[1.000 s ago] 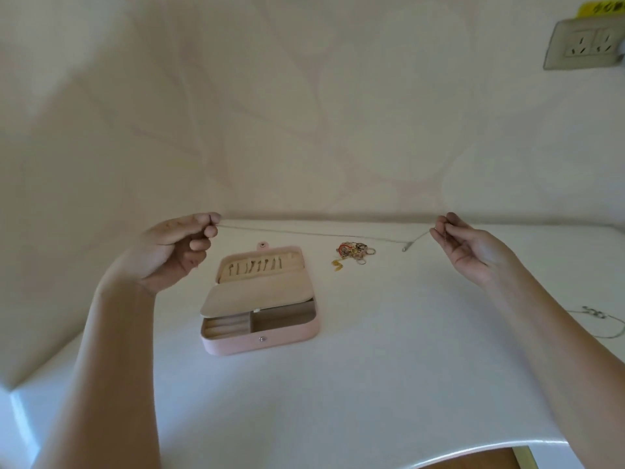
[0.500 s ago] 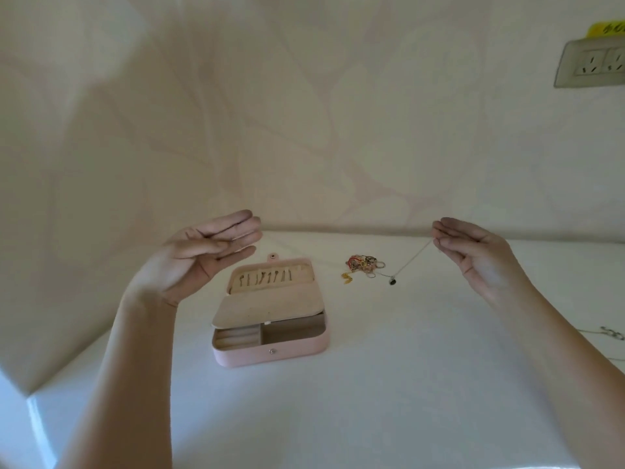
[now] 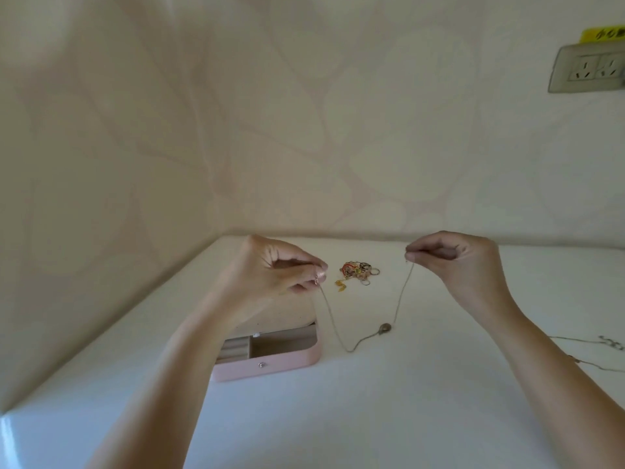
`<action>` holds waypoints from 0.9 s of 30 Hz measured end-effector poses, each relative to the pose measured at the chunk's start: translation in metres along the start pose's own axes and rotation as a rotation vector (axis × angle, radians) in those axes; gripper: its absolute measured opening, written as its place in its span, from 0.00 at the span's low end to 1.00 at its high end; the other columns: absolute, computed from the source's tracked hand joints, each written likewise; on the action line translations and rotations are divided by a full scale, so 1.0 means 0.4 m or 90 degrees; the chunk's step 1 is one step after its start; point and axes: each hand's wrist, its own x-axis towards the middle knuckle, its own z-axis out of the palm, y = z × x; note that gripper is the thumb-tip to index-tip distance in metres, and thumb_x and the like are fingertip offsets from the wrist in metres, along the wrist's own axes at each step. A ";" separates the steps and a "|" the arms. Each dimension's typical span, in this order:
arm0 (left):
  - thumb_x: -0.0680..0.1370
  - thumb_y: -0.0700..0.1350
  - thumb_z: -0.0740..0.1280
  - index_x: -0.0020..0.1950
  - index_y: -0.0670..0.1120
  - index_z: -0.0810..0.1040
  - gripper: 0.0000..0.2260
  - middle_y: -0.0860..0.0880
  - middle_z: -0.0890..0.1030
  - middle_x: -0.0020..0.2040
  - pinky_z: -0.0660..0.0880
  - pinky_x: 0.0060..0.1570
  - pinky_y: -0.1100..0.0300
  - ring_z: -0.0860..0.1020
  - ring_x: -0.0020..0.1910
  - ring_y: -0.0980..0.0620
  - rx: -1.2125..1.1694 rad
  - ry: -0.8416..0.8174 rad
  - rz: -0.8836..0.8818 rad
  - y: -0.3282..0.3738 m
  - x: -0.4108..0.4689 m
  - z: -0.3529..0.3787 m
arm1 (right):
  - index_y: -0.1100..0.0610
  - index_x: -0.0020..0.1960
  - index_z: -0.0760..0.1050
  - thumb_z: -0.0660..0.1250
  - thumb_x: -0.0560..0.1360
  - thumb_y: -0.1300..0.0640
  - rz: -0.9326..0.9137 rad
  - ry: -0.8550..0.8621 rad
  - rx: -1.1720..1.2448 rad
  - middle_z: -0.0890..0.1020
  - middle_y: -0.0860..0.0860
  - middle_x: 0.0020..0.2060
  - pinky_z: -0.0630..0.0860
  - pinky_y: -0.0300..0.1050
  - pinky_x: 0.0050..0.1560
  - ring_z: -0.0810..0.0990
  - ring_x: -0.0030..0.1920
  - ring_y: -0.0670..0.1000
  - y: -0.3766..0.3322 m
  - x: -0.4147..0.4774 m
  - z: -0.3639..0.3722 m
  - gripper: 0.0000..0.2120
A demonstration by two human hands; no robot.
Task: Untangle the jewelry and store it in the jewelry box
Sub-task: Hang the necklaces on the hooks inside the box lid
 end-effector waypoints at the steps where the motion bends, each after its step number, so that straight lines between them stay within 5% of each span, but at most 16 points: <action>1: 0.72 0.37 0.72 0.43 0.43 0.85 0.03 0.46 0.84 0.36 0.79 0.37 0.62 0.82 0.33 0.55 0.044 -0.005 -0.001 -0.005 0.001 0.003 | 0.51 0.41 0.82 0.75 0.67 0.64 0.012 -0.029 -0.008 0.85 0.45 0.35 0.75 0.31 0.43 0.83 0.38 0.44 -0.002 -0.001 0.002 0.09; 4: 0.70 0.59 0.68 0.40 0.59 0.84 0.08 0.57 0.83 0.41 0.78 0.48 0.48 0.81 0.41 0.57 0.252 -0.024 0.010 -0.019 0.000 0.002 | 0.50 0.46 0.82 0.74 0.69 0.63 0.031 -0.122 -0.004 0.84 0.44 0.35 0.72 0.32 0.41 0.79 0.37 0.42 -0.011 -0.004 0.010 0.09; 6: 0.69 0.64 0.63 0.42 0.61 0.82 0.12 0.64 0.80 0.46 0.74 0.56 0.47 0.79 0.49 0.62 0.312 -0.051 -0.004 -0.019 -0.004 0.008 | 0.51 0.47 0.82 0.73 0.70 0.62 0.040 -0.160 0.026 0.83 0.43 0.34 0.70 0.30 0.42 0.78 0.37 0.41 -0.016 -0.007 0.016 0.08; 11: 0.80 0.52 0.60 0.39 0.52 0.80 0.13 0.57 0.83 0.40 0.67 0.55 0.65 0.79 0.46 0.61 0.240 -0.148 -0.044 0.009 -0.009 0.037 | 0.59 0.48 0.78 0.67 0.70 0.61 0.126 -0.273 0.244 0.81 0.46 0.35 0.75 0.34 0.45 0.80 0.38 0.48 -0.028 -0.020 0.030 0.07; 13: 0.81 0.43 0.59 0.38 0.47 0.78 0.13 0.48 0.76 0.31 0.69 0.42 0.74 0.77 0.37 0.52 0.136 -0.174 -0.067 0.030 -0.018 0.053 | 0.62 0.47 0.77 0.66 0.71 0.63 0.162 -0.332 0.282 0.81 0.46 0.34 0.75 0.37 0.39 0.76 0.30 0.49 -0.035 -0.028 0.037 0.06; 15: 0.81 0.38 0.58 0.41 0.41 0.77 0.11 0.49 0.65 0.28 0.66 0.30 0.73 0.67 0.29 0.53 0.066 -0.176 -0.100 0.039 -0.023 0.066 | 0.64 0.47 0.78 0.66 0.72 0.65 0.173 -0.371 0.265 0.81 0.45 0.34 0.72 0.38 0.34 0.69 0.25 0.46 -0.043 -0.035 0.045 0.05; 20: 0.80 0.49 0.61 0.40 0.53 0.80 0.12 0.51 0.63 0.25 0.59 0.30 0.67 0.60 0.27 0.53 0.199 -0.149 -0.065 0.034 -0.024 0.079 | 0.62 0.46 0.81 0.67 0.73 0.65 0.154 -0.388 0.168 0.75 0.54 0.29 0.51 0.42 0.30 0.72 0.26 0.38 -0.060 -0.045 0.050 0.04; 23: 0.80 0.52 0.61 0.40 0.55 0.80 0.11 0.49 0.62 0.25 0.56 0.34 0.64 0.60 0.27 0.52 0.214 -0.151 -0.056 0.025 -0.026 0.080 | 0.54 0.44 0.85 0.73 0.68 0.55 0.144 -0.398 0.140 0.65 0.65 0.31 0.52 0.41 0.30 0.57 0.29 0.52 -0.064 -0.048 0.050 0.05; 27: 0.80 0.53 0.61 0.43 0.55 0.80 0.11 0.45 0.65 0.30 0.58 0.33 0.66 0.62 0.27 0.55 0.289 -0.135 0.003 0.018 -0.024 0.089 | 0.54 0.47 0.85 0.75 0.66 0.49 0.118 -0.420 0.171 0.70 0.75 0.37 0.54 0.41 0.31 0.56 0.32 0.52 -0.064 -0.052 0.054 0.12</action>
